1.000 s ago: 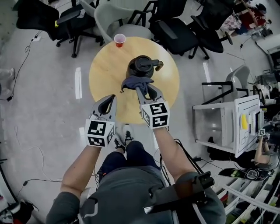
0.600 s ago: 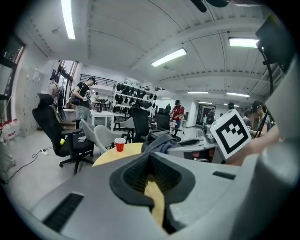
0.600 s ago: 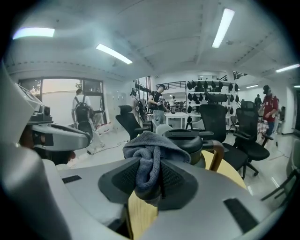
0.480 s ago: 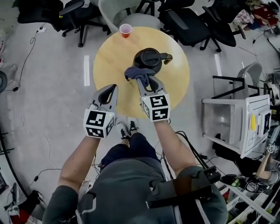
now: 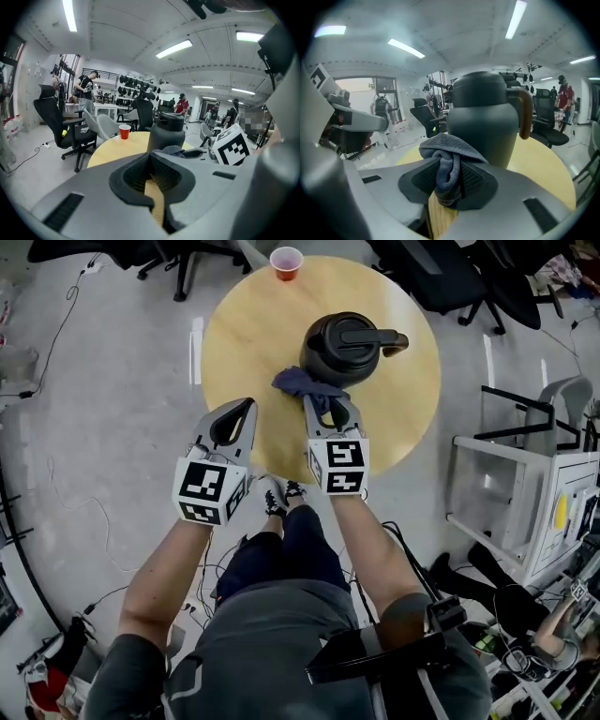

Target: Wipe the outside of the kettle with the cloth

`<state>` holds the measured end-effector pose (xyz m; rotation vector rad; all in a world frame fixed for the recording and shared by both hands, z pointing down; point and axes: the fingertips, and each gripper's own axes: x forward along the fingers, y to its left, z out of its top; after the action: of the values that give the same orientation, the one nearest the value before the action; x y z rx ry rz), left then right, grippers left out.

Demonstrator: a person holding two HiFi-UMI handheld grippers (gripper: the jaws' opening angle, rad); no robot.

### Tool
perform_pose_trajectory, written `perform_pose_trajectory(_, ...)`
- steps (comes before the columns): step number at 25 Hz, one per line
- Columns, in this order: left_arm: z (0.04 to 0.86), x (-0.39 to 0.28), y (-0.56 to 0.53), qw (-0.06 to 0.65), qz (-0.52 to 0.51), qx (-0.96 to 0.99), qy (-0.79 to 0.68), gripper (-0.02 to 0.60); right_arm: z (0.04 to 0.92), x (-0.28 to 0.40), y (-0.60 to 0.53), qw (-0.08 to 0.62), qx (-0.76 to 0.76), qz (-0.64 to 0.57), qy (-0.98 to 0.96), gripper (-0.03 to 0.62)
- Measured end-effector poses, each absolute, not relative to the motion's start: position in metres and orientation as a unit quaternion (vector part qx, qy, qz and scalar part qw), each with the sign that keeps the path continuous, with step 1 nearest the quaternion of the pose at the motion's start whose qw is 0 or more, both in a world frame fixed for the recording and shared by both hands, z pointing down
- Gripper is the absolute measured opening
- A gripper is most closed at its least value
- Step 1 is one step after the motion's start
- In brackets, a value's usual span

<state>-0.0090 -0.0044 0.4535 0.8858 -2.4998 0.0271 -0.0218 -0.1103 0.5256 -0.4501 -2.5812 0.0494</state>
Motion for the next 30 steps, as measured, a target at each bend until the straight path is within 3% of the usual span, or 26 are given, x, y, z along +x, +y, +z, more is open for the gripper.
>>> perform_pose_trajectory(14,0.467,-0.021,-0.013,0.272,0.042,0.314,-0.909,0.008,0.575,-0.02,-0.108,0.32,-0.173,0.064,-0.929,0.115)
perform_pose_trajectory(22,0.422,-0.026,-0.015,0.26,0.052,0.321,-0.909,0.008,0.455,0.0,-0.099,0.24,-0.222,0.062,-0.943,0.115)
perform_pose_trajectory(30,0.414,-0.049,-0.004,0.237,0.056,0.373,-0.895,0.008,0.429,-0.034,-0.101,0.207,-0.115,0.061,-0.97,0.115)
